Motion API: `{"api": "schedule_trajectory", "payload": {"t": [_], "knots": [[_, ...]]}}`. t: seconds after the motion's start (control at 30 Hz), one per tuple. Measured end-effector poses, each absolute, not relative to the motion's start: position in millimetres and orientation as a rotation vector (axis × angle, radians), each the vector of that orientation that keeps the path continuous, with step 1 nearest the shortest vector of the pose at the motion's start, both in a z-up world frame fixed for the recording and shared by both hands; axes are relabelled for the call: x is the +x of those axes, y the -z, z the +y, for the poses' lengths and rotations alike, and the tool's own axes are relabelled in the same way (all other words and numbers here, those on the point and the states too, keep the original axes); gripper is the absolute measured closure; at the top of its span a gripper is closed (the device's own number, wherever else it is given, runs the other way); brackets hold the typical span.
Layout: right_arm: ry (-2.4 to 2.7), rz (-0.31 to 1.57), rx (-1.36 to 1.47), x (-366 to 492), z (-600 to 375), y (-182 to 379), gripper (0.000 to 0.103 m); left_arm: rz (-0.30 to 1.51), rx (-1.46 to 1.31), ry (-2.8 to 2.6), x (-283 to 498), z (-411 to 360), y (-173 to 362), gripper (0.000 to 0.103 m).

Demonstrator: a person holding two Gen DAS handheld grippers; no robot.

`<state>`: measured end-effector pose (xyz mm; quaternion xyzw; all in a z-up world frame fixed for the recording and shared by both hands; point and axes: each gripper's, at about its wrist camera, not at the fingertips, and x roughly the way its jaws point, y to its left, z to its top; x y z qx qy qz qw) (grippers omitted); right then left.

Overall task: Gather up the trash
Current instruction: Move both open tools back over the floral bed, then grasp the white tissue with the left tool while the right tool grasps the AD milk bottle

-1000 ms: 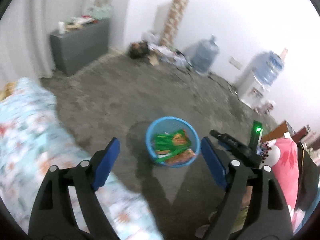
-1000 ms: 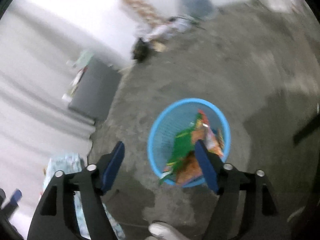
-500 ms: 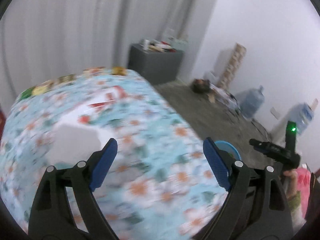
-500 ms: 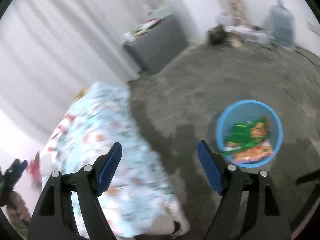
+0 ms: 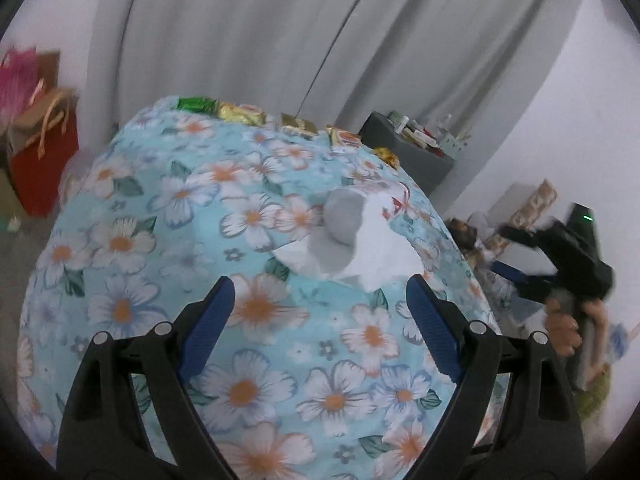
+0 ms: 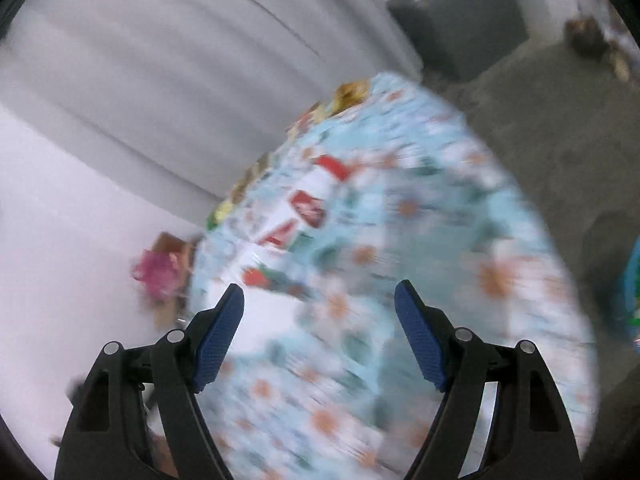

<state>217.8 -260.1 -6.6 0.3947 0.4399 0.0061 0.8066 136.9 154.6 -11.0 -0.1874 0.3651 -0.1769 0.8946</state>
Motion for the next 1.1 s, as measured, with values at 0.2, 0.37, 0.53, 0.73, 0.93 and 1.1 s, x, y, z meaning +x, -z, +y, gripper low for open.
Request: {"api": "schedule_trajectory", "payload": {"t": [0.2, 0.37, 0.53, 0.73, 0.93, 1.1], "knots": [[0.001, 1.002, 0.998, 281.0, -240.4, 41.5, 0.027, 0.798, -0.623, 0.52, 153.6, 162.2, 33.2, 0.02], [0.016, 1.073, 1.024, 318.6, -228.3, 61.9, 0.027, 0.856, -0.622, 0.558, 176.5, 136.3, 49.0, 0.026], [0.026, 1.119, 1.144, 338.9, -230.7, 88.0, 0.027, 0.908, -0.567, 0.491, 200.6, 113.0, 65.9, 0.044], [0.009, 1.148, 1.207, 360.6, -225.4, 110.0, 0.027, 0.942, -0.545, 0.448, 214.6, 97.7, 78.9, 0.077], [0.004, 1.153, 1.186, 367.3, -224.2, 112.5, 0.037, 0.925, -0.536, 0.451, 213.1, 101.2, 73.7, 0.1], [-0.104, 1.179, 1.235, 366.5, -240.2, 117.2, 0.038, 0.931, -0.499, 0.43, 197.0, 124.0, 64.9, 0.101]]}}
